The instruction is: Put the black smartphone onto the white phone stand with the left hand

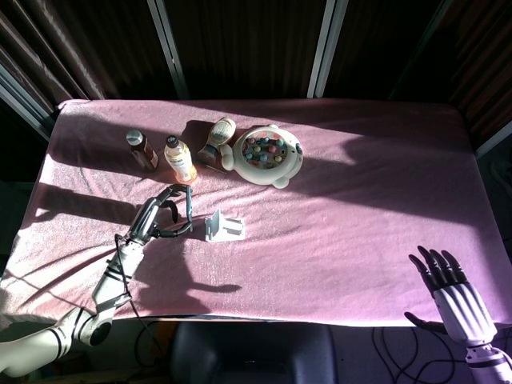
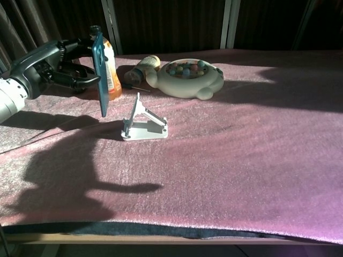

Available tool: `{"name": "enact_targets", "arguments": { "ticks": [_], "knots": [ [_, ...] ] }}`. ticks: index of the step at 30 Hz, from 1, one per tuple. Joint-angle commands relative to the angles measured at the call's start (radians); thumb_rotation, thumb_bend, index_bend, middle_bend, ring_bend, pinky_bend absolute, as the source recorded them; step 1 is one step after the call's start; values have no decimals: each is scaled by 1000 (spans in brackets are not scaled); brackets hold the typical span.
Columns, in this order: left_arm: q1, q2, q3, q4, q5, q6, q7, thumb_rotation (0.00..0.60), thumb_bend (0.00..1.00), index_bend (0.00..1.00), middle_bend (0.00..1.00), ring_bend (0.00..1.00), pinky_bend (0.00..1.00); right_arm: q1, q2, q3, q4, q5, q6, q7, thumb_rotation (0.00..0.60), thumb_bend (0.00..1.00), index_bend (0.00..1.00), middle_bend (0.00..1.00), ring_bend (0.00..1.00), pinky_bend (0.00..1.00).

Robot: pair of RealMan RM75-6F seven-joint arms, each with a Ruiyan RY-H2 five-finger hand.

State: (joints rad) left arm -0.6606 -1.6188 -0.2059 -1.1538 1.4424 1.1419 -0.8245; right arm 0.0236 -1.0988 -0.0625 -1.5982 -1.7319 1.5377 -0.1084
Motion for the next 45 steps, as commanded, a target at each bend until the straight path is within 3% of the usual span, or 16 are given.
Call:
{"name": "enact_targets", "arguments": {
  "ticks": [1,15,45],
  "knots": [
    [7,-23,3,23,-15,-4,-20,600,516,789,1000,650,223,-5,0,-2,7,-13,17,8,600,245,0,0,0,0],
    [5,-140,-3,116,-32,6,-25,600,532,783,1000,645,219,-6,5,-4,12,-19,24,27,600,245,0,0,0,0],
    [1,-214,-7,144,-29,12,13,600,540,780,1000,645,206,0,36,-22,26,-51,37,119,600,244,0,0,0,0]
  ]
}}
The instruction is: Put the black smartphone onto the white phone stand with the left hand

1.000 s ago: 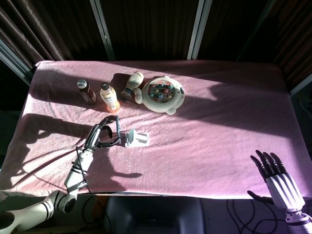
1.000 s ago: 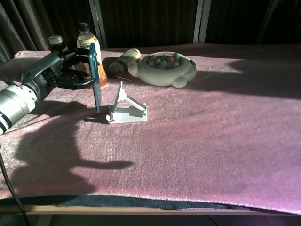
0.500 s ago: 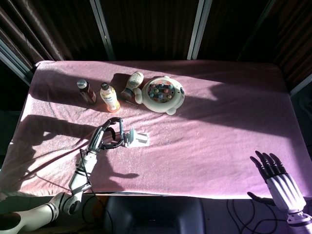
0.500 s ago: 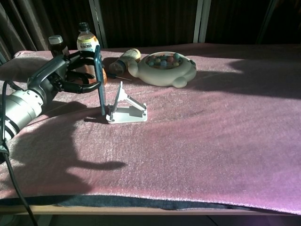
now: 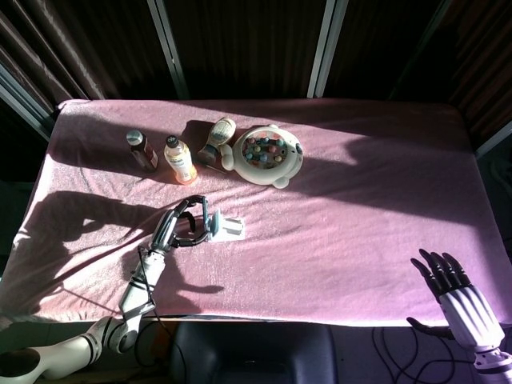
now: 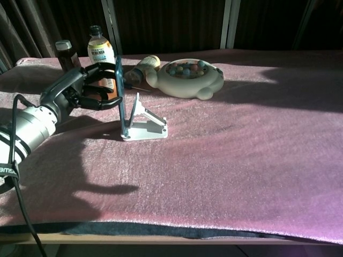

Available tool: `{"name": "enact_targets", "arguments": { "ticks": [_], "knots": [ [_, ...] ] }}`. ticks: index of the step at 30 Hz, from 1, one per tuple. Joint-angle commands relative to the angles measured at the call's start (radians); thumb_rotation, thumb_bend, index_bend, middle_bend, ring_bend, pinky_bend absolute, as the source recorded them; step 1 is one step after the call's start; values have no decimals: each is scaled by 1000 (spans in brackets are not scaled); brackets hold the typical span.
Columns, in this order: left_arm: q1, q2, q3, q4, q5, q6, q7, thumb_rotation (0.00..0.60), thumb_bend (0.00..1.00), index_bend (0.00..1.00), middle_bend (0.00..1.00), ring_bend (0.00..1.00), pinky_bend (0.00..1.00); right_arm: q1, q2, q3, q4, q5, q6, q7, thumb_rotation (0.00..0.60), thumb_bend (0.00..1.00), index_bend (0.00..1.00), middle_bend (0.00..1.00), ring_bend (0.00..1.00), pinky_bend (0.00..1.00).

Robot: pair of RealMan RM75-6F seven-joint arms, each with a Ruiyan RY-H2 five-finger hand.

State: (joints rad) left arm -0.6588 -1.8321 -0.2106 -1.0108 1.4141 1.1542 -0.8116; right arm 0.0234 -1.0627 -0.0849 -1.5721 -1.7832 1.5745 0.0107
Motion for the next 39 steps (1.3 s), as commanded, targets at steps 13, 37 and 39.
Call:
{"name": "enact_targets", "arguments": {
  "ticks": [13,37,39],
  "knots": [
    [-14,-8,-3,24,-3,-30,8,600,501,734,982,632,200,-5,2,3,-2,3,13,4,600,245,0,0,0,0],
    [-29,-10,10,51,11,-47,-26,600,324,273,138,348,64,-8,-1,8,5,4,23,19,600,244,0,0,0,0],
    [-30,-9,13,52,14,-49,-22,600,326,230,51,288,59,-8,0,7,5,3,23,19,600,244,0,0,0,0]
  ]
}}
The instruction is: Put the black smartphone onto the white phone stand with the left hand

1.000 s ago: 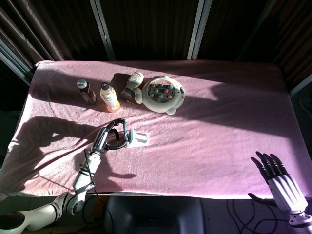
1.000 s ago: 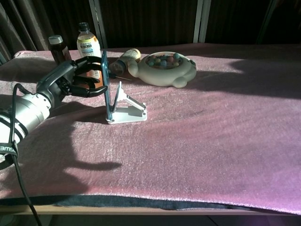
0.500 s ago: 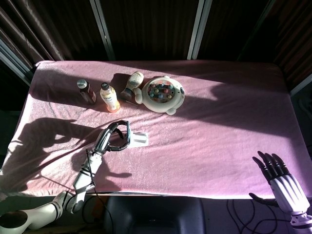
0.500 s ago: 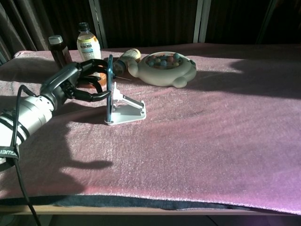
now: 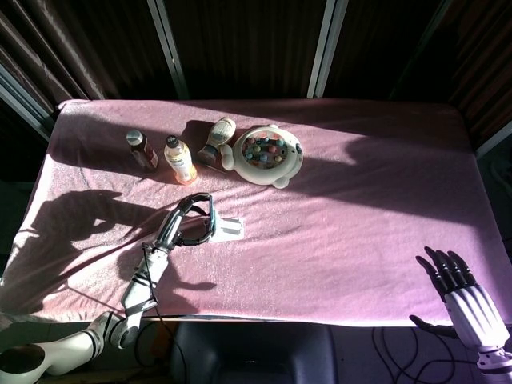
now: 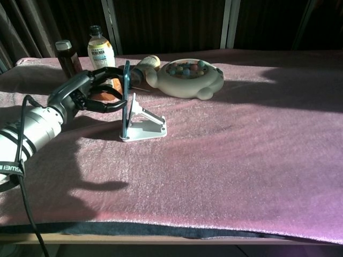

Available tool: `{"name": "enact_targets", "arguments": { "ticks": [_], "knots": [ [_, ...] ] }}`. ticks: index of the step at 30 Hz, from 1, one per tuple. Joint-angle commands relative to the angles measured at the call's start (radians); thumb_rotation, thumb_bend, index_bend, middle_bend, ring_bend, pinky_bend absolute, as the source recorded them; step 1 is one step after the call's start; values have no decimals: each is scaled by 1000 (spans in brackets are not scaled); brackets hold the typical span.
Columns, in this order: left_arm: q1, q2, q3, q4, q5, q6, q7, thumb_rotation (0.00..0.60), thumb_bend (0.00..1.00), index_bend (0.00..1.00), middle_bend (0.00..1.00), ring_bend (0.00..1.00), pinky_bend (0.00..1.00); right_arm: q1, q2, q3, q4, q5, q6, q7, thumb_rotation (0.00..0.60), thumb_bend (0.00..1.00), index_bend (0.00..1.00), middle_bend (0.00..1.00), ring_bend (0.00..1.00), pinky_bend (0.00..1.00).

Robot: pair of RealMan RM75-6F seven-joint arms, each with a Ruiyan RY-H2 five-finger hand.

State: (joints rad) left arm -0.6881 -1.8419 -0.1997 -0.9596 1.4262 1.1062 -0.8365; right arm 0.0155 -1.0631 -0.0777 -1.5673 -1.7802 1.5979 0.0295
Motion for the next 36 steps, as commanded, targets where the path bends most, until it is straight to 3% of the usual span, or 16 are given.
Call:
{"name": "enact_targets", "arguments": {
  "ticks": [1,7,14,17,21,24,25,26,28,32,36],
  "knots": [
    [-1,0,2,2,4,1,4,600,326,204,20,256,56,0,1,0,0,0,-1,0,600,244,0,0,0,0],
    [0,11,10,-6,12,6,22,600,310,13,0,63,26,0,-1,0,0,0,-2,-7,600,245,0,0,0,0],
    [16,19,16,-23,42,77,34,600,291,0,0,0,6,-1,-2,0,0,1,-2,-11,600,244,0,0,0,0],
    [45,75,43,-73,79,131,67,600,290,0,0,0,0,-3,-2,1,0,5,-2,-10,600,244,0,0,0,0],
    [162,229,102,-151,88,242,350,600,320,0,0,0,0,-11,-3,10,-5,34,-1,-23,600,244,0,0,0,0],
    [313,404,147,-333,-42,285,781,600,331,0,0,0,0,-17,-13,23,-13,63,-4,-59,600,244,0,0,0,0],
    [380,453,151,-443,-123,340,970,600,332,0,0,0,0,-19,-18,28,-18,71,-3,-75,600,244,0,0,0,0],
    [421,472,151,-513,-160,402,1079,600,333,0,0,0,0,-20,-23,31,-20,75,-2,-88,600,244,0,0,0,0],
    [481,478,156,-593,-153,512,1146,600,336,0,0,0,0,-21,-34,36,-26,82,-5,-116,600,244,0,0,0,0],
    [507,500,192,-635,-42,572,1161,600,347,0,0,0,0,-17,-44,38,-34,77,-12,-140,600,244,0,0,0,0],
    [518,515,221,-653,-18,538,1173,600,346,0,0,0,0,-15,-40,38,-33,83,-21,-135,600,244,0,0,0,0]
  ]
}}
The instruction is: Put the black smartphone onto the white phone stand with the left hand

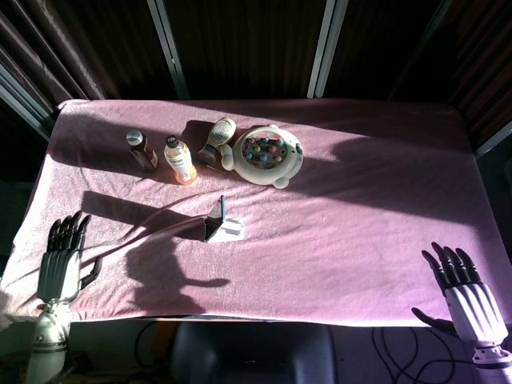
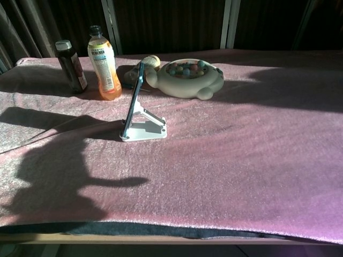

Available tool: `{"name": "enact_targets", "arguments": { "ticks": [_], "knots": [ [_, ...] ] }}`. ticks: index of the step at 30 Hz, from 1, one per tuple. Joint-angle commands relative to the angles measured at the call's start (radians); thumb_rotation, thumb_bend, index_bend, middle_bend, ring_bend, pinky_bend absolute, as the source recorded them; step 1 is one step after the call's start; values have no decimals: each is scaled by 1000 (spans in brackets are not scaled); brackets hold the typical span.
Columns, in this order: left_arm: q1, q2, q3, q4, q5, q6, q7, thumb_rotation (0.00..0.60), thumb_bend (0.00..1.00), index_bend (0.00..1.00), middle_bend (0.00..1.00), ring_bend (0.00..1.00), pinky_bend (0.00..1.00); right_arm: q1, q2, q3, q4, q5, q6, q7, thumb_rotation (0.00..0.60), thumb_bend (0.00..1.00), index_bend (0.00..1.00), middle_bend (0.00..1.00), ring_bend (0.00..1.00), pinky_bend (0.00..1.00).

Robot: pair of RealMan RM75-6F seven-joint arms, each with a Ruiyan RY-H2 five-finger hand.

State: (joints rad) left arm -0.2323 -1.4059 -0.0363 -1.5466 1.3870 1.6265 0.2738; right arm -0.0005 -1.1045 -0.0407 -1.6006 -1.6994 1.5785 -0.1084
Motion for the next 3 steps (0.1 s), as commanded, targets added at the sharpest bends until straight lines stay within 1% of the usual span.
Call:
{"name": "enact_targets", "arguments": {
  "ticks": [1,3],
  "knots": [
    [62,88,59,-74,10,-7,56,600,347,0,0,0,0,2,3,2,2,3,-2,7,600,244,0,0,0,0],
    [59,98,54,-82,-8,-37,54,600,347,0,0,0,0,2,3,3,4,6,-4,8,600,244,0,0,0,0]
  ]
}}
